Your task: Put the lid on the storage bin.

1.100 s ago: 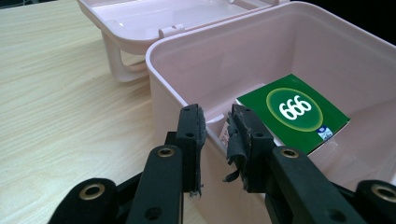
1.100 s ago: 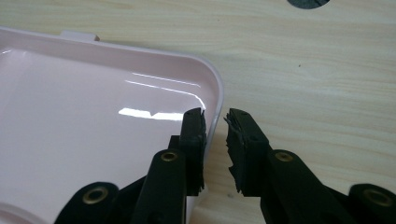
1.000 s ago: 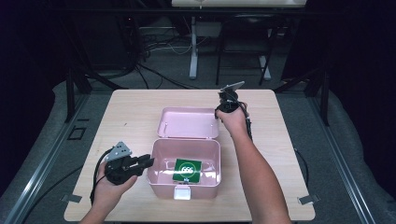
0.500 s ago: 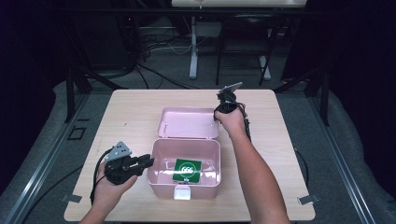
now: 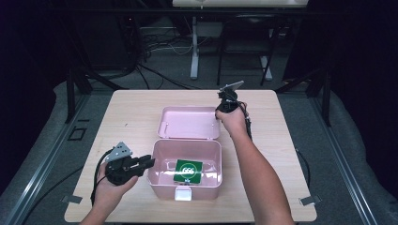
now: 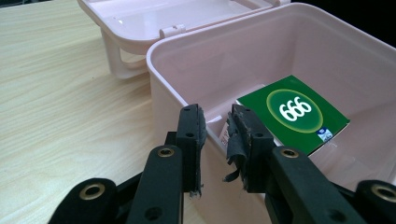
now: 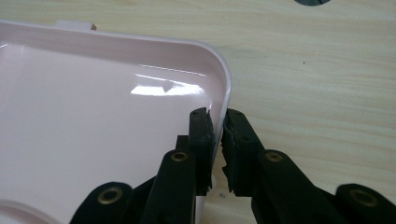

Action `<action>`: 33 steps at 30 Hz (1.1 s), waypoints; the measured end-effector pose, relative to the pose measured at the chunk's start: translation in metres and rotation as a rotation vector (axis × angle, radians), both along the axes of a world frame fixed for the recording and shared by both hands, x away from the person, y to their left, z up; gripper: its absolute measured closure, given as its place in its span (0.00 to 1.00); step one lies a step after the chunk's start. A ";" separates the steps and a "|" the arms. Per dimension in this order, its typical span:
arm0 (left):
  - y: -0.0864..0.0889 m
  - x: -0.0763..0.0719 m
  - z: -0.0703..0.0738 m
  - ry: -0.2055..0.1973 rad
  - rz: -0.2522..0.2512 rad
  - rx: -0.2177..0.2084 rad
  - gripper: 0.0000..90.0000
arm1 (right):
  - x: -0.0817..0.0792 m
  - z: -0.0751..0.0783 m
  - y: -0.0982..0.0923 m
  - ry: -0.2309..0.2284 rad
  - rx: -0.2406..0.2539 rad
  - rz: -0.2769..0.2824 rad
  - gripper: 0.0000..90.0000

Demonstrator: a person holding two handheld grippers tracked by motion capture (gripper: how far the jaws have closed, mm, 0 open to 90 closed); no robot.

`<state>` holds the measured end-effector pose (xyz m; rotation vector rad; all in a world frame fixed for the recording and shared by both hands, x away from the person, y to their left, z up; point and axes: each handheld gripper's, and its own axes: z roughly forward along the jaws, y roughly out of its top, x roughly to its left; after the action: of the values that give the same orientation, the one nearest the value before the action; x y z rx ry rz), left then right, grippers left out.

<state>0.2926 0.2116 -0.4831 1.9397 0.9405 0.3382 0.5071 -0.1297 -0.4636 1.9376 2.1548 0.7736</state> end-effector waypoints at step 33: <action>0.000 0.000 -0.001 0.001 0.006 -0.008 0.82 | -0.032 0.053 -0.007 -0.206 0.030 0.043 0.95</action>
<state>0.2927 0.2115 -0.4837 1.9300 0.9474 0.3368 0.4754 -0.1363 -0.4110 1.7446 2.0792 0.9712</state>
